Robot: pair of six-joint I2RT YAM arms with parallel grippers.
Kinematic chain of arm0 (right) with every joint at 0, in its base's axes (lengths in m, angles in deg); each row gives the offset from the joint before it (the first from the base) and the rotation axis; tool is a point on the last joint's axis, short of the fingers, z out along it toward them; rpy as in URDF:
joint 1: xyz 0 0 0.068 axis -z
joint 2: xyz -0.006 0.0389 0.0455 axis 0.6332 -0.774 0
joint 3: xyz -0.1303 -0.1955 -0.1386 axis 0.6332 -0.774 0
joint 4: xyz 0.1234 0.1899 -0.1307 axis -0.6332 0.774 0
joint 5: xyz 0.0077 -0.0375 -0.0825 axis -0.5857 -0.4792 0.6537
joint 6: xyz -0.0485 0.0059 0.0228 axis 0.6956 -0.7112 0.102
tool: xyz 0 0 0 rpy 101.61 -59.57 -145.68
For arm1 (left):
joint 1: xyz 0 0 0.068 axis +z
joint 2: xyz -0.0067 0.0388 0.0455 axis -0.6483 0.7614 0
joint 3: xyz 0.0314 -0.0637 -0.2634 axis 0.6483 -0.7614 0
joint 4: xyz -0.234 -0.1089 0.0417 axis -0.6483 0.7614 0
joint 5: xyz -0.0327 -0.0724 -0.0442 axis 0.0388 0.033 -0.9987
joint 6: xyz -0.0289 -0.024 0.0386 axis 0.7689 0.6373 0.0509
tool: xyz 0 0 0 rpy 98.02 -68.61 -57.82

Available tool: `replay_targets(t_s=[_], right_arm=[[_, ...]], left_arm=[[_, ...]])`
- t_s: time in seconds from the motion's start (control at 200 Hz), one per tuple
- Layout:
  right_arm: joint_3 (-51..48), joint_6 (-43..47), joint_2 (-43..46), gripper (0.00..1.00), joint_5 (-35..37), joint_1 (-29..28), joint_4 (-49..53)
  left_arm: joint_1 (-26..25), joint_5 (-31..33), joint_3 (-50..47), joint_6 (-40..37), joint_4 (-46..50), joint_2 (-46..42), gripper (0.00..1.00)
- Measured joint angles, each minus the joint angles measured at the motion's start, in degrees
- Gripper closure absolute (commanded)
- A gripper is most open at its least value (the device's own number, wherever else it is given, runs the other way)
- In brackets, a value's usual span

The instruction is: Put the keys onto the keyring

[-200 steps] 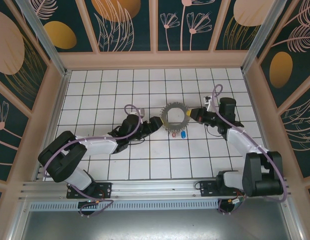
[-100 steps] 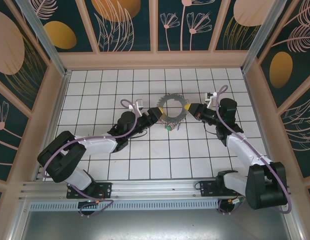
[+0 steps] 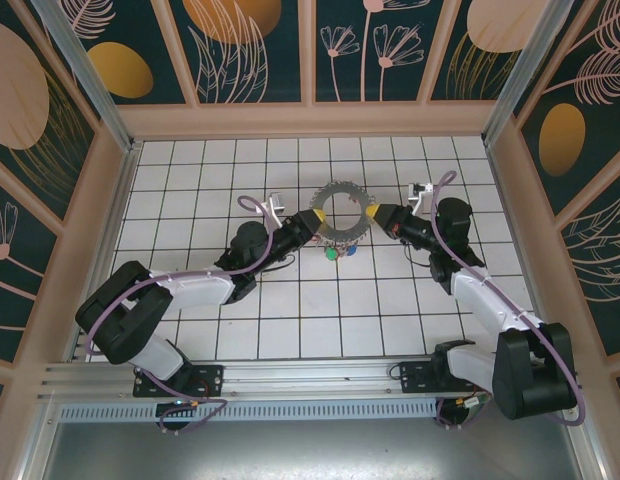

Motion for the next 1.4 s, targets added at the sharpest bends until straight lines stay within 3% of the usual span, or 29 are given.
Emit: replay_targets(t_s=[0.155, 0.265, 0.405, 0.701, 0.761, 0.931, 1.166, 1.401], right_arm=[[0.00, 0.15, 0.33, 0.93, 0.37, -0.02, -0.42], [0.00, 1.55, 1.90, 0.86, 1.25, -0.24, 0.09], [0.02, 5.68, 6.58, 0.73, 3.80, -0.55, 2.29], [0.57, 21.55, 19.34, 0.70, 18.71, -0.66, 11.69], [0.50, 24.57, 21.53, 0.64, 21.11, -0.63, 12.22], [-0.90, 31.26, 26.93, 0.70, 24.85, -0.63, 11.78], [-1.14, 39.26, 27.96, 0.80, 23.17, -1.75, 11.58], [-3.45, 50.27, 28.28, 0.88, 26.53, -11.87, 10.60]], left_arm=[[0.74, -1.14, 0.13, -0.31, -1.01, 0.02, 0.88], [1.68, -3.10, 0.63, -0.72, -2.10, 0.02, 0.94], [3.41, -6.60, 2.25, -1.81, -2.89, -0.17, 0.97], [6.43, -14.78, 9.09, -9.20, 1.55, -3.63, 0.97], [6.45, -16.20, 11.63, -12.63, 5.53, -4.85, 0.96], [6.45, -17.57, 17.29, -22.40, 16.46, -8.72, 0.96], [6.45, -16.26, 19.91, -29.88, 24.57, -11.96, 0.97], [6.45, -14.43, 20.02, -32.44, 28.70, -12.07, 0.97]])
